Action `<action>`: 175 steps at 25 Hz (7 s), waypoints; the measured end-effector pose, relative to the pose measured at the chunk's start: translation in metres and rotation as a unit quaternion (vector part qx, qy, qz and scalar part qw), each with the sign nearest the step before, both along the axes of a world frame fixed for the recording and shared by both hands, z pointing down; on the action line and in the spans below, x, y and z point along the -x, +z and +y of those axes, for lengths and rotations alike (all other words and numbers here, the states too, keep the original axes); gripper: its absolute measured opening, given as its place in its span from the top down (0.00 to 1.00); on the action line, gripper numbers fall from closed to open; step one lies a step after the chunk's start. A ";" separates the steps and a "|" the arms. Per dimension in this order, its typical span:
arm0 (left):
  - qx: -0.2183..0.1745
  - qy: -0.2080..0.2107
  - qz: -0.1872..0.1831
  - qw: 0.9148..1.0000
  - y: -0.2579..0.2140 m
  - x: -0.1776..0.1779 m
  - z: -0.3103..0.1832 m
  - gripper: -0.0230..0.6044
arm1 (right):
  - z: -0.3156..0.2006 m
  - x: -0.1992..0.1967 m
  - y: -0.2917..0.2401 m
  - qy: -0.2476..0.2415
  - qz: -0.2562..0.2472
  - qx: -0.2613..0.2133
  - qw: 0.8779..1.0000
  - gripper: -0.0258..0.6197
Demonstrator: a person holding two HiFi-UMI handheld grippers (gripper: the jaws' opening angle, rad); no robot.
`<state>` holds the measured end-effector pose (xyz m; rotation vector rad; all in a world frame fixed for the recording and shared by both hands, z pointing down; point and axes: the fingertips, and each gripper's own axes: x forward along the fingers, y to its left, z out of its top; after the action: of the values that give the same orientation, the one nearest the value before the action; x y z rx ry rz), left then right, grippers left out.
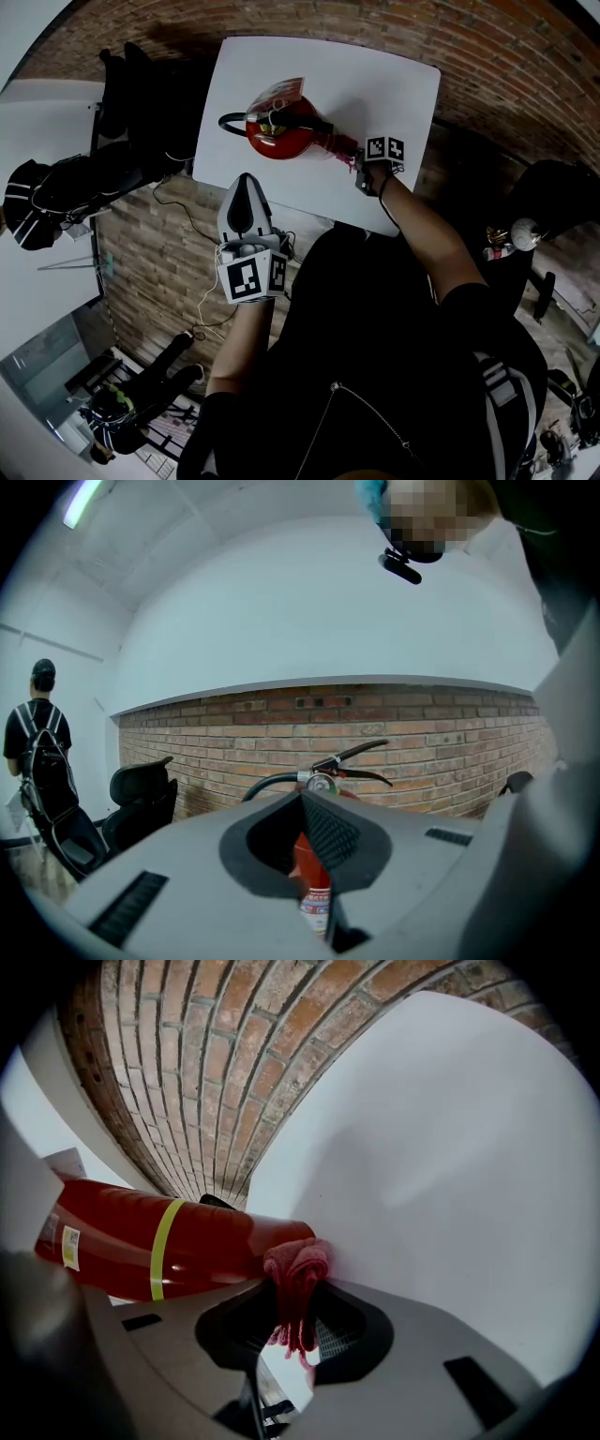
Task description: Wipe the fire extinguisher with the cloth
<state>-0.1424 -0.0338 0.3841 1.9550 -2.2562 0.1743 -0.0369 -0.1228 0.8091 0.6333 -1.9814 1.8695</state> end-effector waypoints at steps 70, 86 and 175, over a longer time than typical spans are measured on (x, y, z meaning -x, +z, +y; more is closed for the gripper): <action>-0.042 0.021 0.020 0.999 -0.012 -0.029 -0.027 0.95 | 0.001 -0.004 -0.192 -0.014 -0.098 -0.047 0.994 0.80; -0.046 0.028 0.020 0.998 -0.014 -0.027 -0.032 0.95 | 0.003 -0.005 -0.249 -0.016 -0.134 -0.060 0.989 0.80; -0.007 0.160 0.008 0.987 0.033 0.069 0.042 0.95 | 0.062 0.004 -0.006 0.210 -0.025 -0.028 0.977 0.80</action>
<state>-0.2112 0.0080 0.4171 2.3064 -1.9231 0.1778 -0.0407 -0.0609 0.8030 1.1047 -2.0588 2.0845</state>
